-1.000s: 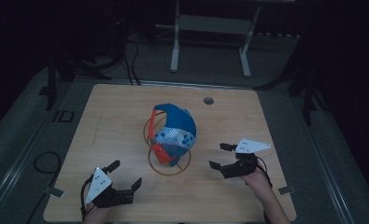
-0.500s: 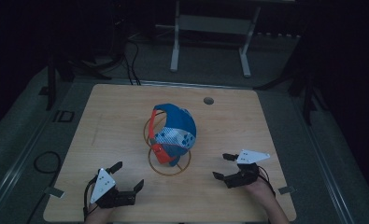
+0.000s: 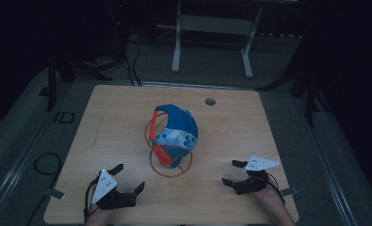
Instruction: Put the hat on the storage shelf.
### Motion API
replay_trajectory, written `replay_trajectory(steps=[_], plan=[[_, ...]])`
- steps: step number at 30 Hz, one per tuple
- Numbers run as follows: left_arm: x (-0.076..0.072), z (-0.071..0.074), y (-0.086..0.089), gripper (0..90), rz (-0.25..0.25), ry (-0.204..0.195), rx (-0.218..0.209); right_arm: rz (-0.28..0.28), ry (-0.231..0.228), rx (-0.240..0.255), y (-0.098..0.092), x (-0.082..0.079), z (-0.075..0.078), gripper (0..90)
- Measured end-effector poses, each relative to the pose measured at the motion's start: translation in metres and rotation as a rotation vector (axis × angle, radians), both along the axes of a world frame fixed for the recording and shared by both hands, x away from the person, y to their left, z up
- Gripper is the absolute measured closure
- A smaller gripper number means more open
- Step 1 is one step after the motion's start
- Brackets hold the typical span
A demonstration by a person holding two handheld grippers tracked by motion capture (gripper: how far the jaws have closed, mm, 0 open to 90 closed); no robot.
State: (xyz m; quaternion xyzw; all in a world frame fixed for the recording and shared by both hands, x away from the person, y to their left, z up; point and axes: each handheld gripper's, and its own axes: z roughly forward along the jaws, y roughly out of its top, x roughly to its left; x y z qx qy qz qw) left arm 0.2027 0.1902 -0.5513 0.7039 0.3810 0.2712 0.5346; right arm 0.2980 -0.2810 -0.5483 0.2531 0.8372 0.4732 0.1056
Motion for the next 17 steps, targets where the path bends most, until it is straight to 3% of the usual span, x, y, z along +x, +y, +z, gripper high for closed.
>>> replay_trajectory(steps=[10, 17], plan=[[0.001, -0.001, 0.002, 1.8, 0.014, 0.006, -0.009, -0.064, -0.011, -0.016, -0.023, -0.001, -0.004, 14.0], [0.001, -0.002, 0.002, 1.8, 0.005, 0.008, -0.007, -0.068, -0.015, -0.019, -0.023, -0.001, -0.005, 14.0]])
